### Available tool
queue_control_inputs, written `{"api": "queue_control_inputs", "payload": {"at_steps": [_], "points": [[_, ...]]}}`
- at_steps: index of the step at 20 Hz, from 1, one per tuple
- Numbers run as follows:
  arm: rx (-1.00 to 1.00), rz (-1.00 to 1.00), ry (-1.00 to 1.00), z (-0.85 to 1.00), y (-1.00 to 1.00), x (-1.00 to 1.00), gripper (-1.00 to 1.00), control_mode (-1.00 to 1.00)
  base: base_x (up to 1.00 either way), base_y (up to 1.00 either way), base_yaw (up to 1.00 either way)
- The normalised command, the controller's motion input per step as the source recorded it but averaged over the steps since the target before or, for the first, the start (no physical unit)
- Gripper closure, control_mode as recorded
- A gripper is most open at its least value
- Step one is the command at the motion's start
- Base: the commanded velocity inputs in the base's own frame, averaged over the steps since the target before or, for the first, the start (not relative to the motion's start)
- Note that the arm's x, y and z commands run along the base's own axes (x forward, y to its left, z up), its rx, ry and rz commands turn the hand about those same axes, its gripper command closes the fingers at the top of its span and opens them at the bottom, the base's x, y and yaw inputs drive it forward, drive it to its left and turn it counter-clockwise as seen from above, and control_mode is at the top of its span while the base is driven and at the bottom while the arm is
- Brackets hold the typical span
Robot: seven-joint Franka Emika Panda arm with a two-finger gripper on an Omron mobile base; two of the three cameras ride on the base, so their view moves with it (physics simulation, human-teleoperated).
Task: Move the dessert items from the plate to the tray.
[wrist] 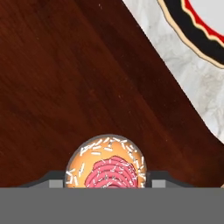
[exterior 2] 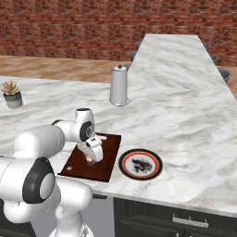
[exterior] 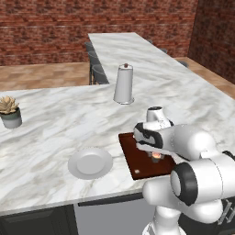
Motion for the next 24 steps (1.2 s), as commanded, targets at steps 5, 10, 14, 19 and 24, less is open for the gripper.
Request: {"api": "queue_control_inputs", "payload": {"at_steps": [5,10,14,19,24], "points": [[0.0,-0.01,-0.15,0.0,0.08,-0.25,-1.0,-1.0,0.0,0.0,0.0],[-0.01,0.0,-0.05,0.01,0.07,-0.04,-1.0,-1.0,0.0,0.0,0.0],[-0.02,0.0,0.02,0.37,0.01,0.07,-1.0,-1.0,0.0,0.0,0.0],[0.0,0.01,0.01,1.0,0.01,-0.01,-1.0,-1.0,0.0,0.0,0.0],[0.0,0.14,-0.04,0.95,0.01,-0.53,-1.0,-1.0,0.0,0.0,0.0]]}}
